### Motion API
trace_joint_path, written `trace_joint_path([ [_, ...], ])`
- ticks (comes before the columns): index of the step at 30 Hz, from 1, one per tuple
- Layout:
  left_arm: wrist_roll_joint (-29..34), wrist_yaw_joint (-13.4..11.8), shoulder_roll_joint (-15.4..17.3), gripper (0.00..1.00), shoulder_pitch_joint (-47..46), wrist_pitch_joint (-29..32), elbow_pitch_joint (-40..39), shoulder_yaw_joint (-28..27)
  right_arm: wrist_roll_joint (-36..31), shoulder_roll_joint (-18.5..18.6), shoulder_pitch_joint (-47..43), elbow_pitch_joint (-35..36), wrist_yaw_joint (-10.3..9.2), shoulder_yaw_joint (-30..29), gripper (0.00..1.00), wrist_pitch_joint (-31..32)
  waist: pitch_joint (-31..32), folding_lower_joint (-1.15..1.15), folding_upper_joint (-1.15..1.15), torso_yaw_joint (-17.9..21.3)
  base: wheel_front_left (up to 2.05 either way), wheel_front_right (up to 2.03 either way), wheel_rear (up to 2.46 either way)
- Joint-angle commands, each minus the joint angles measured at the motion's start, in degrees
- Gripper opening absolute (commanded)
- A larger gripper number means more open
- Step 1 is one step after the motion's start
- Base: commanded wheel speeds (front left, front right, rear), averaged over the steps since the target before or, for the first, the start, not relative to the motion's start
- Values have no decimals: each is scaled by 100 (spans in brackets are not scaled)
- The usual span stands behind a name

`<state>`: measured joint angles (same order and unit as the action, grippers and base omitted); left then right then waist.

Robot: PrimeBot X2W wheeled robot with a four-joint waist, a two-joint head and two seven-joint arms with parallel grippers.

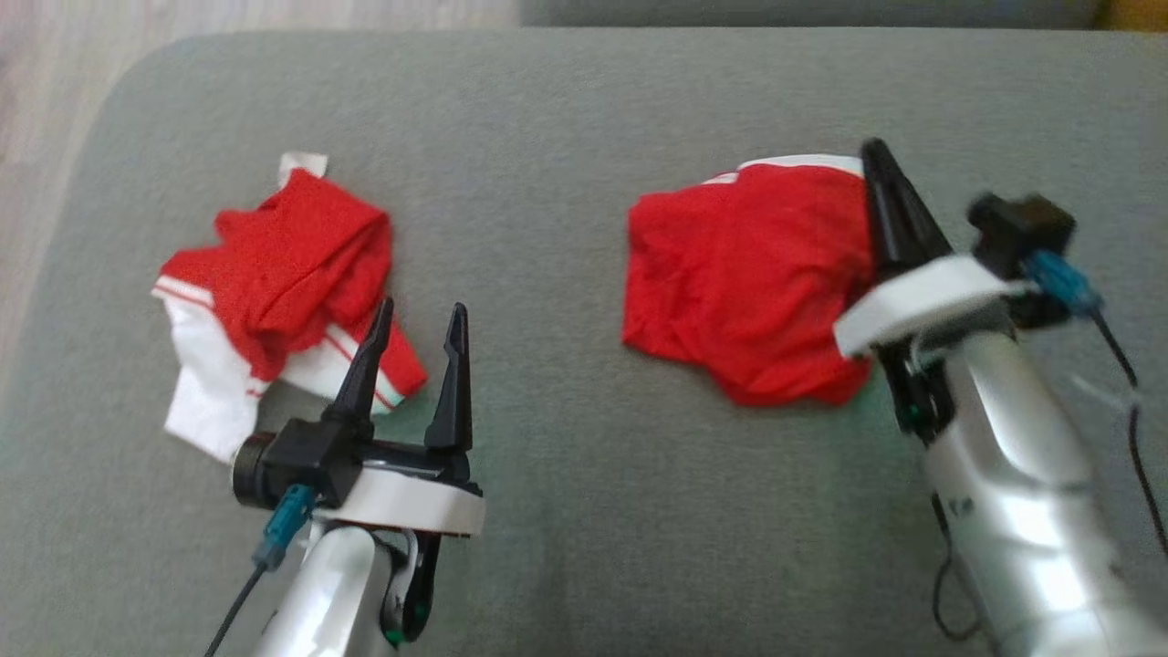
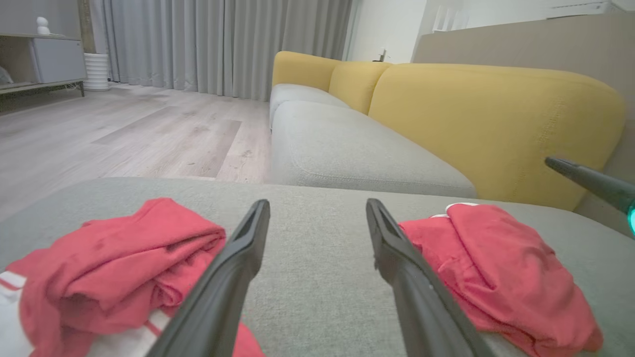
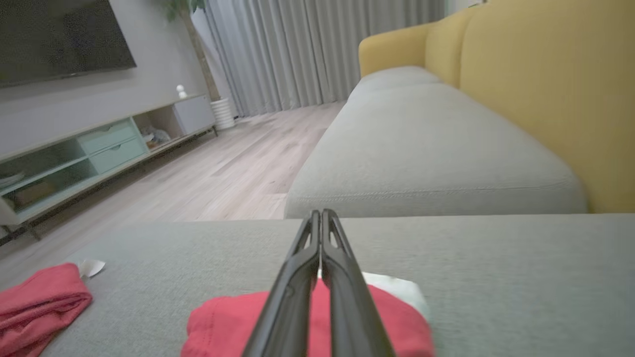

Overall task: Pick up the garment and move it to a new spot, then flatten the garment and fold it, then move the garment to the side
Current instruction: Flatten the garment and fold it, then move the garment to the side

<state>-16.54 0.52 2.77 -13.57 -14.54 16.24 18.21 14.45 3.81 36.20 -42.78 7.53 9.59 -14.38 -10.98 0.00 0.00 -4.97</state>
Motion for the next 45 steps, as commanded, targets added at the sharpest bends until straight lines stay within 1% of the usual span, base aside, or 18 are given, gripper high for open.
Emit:
trace_joint_path([
  [1,53,-1,10,100,-11,-46,-199,-220,-62,-89,-225,280,-4,10,0,-60,130,0,0,187,0,0,0],
  [6,96,20,10,100,99,-46,-211,-345,-257,-91,-1079,1173,-4,-405,0,-61,304,0,0,439,0,0,0],
  [11,113,18,10,100,272,-46,-227,-471,-233,-92,-1844,1610,-4,-480,0,-61,472,0,0,641,0,0,0],
  [12,116,23,10,100,309,-46,-229,-490,-236,-92,-1971,1675,-4,-479,61,-61,495,0,0,669,0,0,0],
  [13,118,28,10,100,340,-46,-230,-507,-200,-92,-2091,1720,-4,-472,100,-62,513,0,0,690,0,0,0],
  [17,117,21,10,100,439,-46,-259,-520,-141,-92,-2402,1882,-4,-411,100,-62,557,0,0,738,0,0,0],
  [20,114,19,10,100,464,-46,-277,-493,-137,-92,-2460,1931,-4,-397,100,-62,550,0,0,728,0,0,0],
  [24,119,30,10,100,399,-46,-302,-443,-158,-92,-2305,2006,-4,-439,100,-45,447,0,0,646,0,0,0],
  [29,118,69,10,100,209,-46,-278,-362,-273,-92,-1882,1919,-4,-663,100,245,197,0,0,374,0,0,0],
  [34,70,59,10,100,62,-46,-255,-240,-286,-93,-1401,1544,-4,-938,100,679,-42,0,0,84,0,0,0],
  [42,-33,28,10,100,-96,-46,-219,-60,7,-93,-651,345,-4,-1208,100,1412,-307,0,0,-297,0,0,0],
  [44,-58,12,10,100,-123,-46,-224,-27,75,-93,-493,28,-4,-1151,100,1547,-343,0,0,-354,0,0,0],
  [45,-58,12,10,100,-123,-46,-224,-27,75,-93,-493,28,-4,-1151,100,1547,-343,0,0,-354,0,0,0],
])
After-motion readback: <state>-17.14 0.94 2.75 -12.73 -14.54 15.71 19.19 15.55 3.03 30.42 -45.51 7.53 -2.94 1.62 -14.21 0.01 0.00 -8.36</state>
